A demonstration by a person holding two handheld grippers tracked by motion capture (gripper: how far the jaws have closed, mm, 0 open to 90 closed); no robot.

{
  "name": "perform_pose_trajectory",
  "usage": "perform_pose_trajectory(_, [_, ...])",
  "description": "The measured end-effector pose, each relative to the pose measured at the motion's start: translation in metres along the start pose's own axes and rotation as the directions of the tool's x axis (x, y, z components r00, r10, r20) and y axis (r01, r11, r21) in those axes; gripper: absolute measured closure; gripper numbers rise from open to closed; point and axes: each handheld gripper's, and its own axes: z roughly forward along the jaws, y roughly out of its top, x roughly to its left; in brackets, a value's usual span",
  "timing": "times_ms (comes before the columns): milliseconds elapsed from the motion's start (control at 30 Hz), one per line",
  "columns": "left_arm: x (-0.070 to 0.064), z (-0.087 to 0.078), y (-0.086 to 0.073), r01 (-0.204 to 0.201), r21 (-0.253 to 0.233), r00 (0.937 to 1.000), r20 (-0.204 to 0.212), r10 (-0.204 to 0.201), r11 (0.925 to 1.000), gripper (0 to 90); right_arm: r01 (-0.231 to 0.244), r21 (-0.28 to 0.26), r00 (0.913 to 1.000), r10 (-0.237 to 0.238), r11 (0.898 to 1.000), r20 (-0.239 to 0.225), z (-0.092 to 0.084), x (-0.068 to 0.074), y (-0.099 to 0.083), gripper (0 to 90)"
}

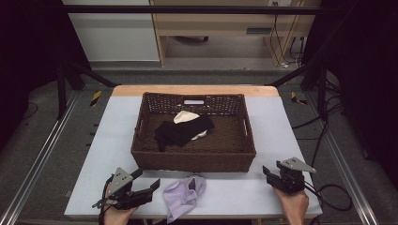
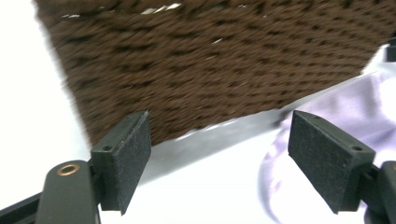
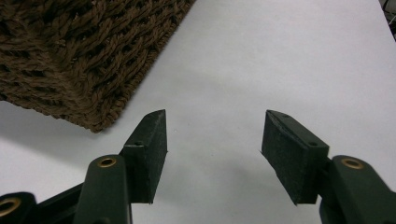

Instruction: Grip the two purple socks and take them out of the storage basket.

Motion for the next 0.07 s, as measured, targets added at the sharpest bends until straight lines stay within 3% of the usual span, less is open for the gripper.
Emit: perform_pose_trajectory(67, [0.0038, -0.0007, -0.0036, 0.013, 0.001, 0.9999, -0.002, -0.013, 0.9999, 20.2, -0.005, 0.0, 1.0, 0.005, 1.0, -0.003, 0.0003, -0.0007, -0.0002, 39.9])
